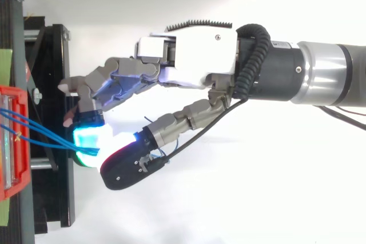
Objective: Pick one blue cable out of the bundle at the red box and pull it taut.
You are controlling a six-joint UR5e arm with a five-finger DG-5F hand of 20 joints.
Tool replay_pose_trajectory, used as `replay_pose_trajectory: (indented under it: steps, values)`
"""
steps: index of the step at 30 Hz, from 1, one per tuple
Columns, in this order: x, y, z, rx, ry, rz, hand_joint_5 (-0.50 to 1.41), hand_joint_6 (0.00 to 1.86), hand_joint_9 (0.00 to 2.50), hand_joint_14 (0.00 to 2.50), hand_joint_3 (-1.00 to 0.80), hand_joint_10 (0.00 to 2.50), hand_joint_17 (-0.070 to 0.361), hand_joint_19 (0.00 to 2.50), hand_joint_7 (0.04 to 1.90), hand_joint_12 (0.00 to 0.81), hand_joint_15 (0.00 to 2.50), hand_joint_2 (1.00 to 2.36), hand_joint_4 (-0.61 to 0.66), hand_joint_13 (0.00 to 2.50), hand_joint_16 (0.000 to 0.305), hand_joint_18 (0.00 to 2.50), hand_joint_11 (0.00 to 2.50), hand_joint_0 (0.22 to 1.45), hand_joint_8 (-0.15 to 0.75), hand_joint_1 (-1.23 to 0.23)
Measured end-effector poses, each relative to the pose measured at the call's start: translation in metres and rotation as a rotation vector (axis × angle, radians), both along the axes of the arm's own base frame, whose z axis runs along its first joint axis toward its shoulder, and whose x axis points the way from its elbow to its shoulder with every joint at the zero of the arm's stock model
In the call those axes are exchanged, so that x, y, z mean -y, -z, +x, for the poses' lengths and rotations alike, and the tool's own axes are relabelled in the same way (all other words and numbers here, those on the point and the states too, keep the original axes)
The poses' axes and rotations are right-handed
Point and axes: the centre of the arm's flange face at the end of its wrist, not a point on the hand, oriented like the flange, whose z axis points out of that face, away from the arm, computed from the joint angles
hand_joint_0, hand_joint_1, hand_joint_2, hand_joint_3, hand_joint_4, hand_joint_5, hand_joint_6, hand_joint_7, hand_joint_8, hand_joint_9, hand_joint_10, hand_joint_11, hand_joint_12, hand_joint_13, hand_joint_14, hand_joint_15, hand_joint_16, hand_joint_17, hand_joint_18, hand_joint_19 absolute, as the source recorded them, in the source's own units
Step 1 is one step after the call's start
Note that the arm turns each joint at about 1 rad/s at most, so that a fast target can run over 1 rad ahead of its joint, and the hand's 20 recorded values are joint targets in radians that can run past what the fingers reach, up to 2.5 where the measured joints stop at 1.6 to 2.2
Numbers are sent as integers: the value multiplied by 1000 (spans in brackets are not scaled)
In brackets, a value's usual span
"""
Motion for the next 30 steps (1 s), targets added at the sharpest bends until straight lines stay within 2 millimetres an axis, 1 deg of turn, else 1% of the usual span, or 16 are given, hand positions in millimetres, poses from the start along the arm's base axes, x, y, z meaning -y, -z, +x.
replay_pose_trajectory:
  steps: [1, 3, 5, 7, 9, 11, 15, 19, 22, 25, 26, 30]
  values:
    - [0, 0, 0, 0, 0, 0, -174, 872, 592, 0, -282, 5, 131, 110, 959, 375, 0, 1016, 153, 295, 58, 373, 183, 655, 296, -871]
    - [0, 0, 0, -2, 1, 0, -171, 869, 600, 0, -282, 4, 131, 111, 968, 376, 0, 1017, 154, 292, 58, 371, 186, 647, 298, -860]
    - [0, 1, 0, -3, 1, 0, -164, 862, 611, 0, -303, 5, 131, 128, 955, 377, 0, 1014, 169, 290, 58, 362, 189, 603, 302, -782]
    - [0, 1, 0, -4, 1, -1, -157, 847, 612, 0, -318, 4, 132, 131, 925, 378, 0, 1014, 179, 283, 58, 342, 170, 589, 305, -714]
    - [0, 1, 0, -4, 2, -2, -154, 841, 616, 2, -344, 4, 132, 136, 916, 380, 0, 1012, 177, 281, 59, 341, 176, 575, 309, -691]
    - [-1, 1, 0, -5, 3, -2, -151, 821, 616, 0, -409, 4, 134, 143, 962, 383, 0, 1007, 176, 283, 60, 339, 174, 558, 315, -680]
    - [-2, 1, 0, -5, 6, -2, -151, 813, 615, 0, -492, 4, 137, 135, 972, 390, 0, 1001, 183, 284, 61, 346, 178, 534, 324, -723]
    - [-4, 1, 0, -5, 6, -1, -159, 822, 606, 0, -500, 4, 138, 136, 966, 392, 0, 1000, 199, 285, 61, 347, 184, 530, 327, -788]
    - [-4, 1, 0, -5, 5, -1, -163, 839, 604, 0, -500, 4, 135, 132, 982, 387, 0, 1000, 192, 285, 60, 347, 186, 560, 322, -843]
    - [-5, 2, 0, -6, 5, -1, -156, 866, 619, 0, -372, 5, 130, 130, 1011, 379, 0, 1010, 196, 299, 58, 364, 186, 629, 315, -856]
    - [-5, 2, 0, -6, 5, -1, -156, 872, 624, 0, -320, 5, 130, 128, 1033, 380, 0, 1013, 187, 308, 58, 369, 201, 636, 314, -843]
    - [-5, 1, 0, -5, 4, -1, -155, 883, 635, 0, -252, 5, 130, 130, 1061, 380, 0, 1018, 165, 315, 58, 381, 198, 637, 315, -831]
